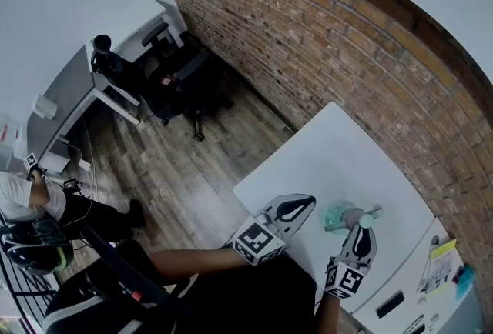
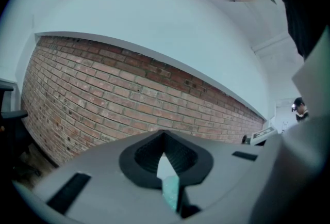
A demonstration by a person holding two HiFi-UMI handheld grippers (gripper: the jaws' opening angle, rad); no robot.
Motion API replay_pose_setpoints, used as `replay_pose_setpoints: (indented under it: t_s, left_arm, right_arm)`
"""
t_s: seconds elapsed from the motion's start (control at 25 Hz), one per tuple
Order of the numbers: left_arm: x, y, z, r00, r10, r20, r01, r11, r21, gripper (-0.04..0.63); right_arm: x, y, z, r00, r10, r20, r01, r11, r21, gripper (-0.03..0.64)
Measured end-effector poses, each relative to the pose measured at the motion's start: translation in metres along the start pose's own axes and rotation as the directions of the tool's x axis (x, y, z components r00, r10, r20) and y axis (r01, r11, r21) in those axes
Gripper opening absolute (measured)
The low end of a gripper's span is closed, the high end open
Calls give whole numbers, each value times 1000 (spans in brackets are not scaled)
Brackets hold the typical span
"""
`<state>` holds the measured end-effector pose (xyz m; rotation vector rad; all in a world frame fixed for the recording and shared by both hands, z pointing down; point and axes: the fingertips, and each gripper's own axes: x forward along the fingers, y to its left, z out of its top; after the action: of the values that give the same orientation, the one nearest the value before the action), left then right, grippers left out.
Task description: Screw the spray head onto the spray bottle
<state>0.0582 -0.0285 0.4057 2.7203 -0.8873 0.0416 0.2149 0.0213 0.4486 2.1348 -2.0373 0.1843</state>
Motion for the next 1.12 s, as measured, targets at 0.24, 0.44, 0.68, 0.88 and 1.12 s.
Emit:
replay_pose_setpoints:
  t_s: [0.24,0.44,0.68,0.88,1.12]
  left_arm:
    - [0,1,2,1000,-5,10,5,1000,-1,0]
    - [2,0,7,1000,-15,25,15,1000,-1,0]
    - [3,1,5,999,-26,22,26,1000,-8,0]
    - [0,8,3,1000,-13,17,13,1000,-15,0]
    - [-1,4,2,1000,-20,23,20,1000,-10,0]
  right_arm:
    - [5,-3,3,999,-22,-27,23,999,38,67]
    - [9,-3,5,999,-24,-39,24,1000,6,67]
    - [5,-2,0,999,-24,-24,24,1000,-6,67]
    - [3,-1,-12,998,-32,-50,35,998,46,66]
    - [1,4,-11,999,-10,-38,10,1000,13,67]
